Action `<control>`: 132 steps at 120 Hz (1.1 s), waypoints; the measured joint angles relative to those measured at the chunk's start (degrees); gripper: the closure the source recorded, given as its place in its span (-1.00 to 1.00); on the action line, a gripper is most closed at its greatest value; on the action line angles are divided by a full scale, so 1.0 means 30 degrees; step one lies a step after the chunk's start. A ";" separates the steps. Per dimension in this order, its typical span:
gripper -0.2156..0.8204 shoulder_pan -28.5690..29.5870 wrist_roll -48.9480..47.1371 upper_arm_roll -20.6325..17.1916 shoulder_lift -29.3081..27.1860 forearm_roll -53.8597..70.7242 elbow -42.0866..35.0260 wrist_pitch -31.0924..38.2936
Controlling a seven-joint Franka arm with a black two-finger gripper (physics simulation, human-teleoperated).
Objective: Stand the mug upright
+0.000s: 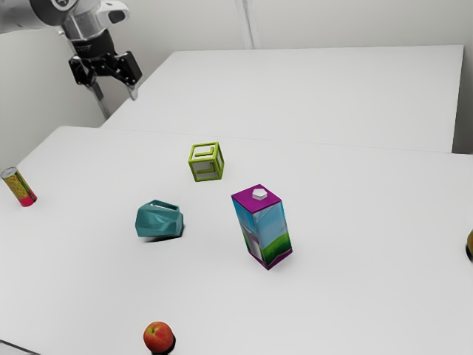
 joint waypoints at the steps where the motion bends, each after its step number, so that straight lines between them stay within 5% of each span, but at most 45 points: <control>1: -0.58 -0.0006 -0.0002 0.0005 -0.0019 -0.0036 -0.0007 -0.0031; 16: -0.58 -0.0133 -0.0032 0.0491 -0.0316 -0.0639 -0.0693 -0.0034; 38: -0.58 0.0058 0.1935 0.6073 0.0177 -0.7037 -0.5209 0.1845; 57: -0.58 0.0274 0.5314 0.8148 0.0921 -1.2739 -0.8848 0.3320; 86: -0.58 0.0426 1.0684 0.8842 0.3150 -1.8280 -1.2672 0.4841; 132: -0.58 0.0494 1.6534 0.8876 0.4171 -2.2437 -1.4283 0.5292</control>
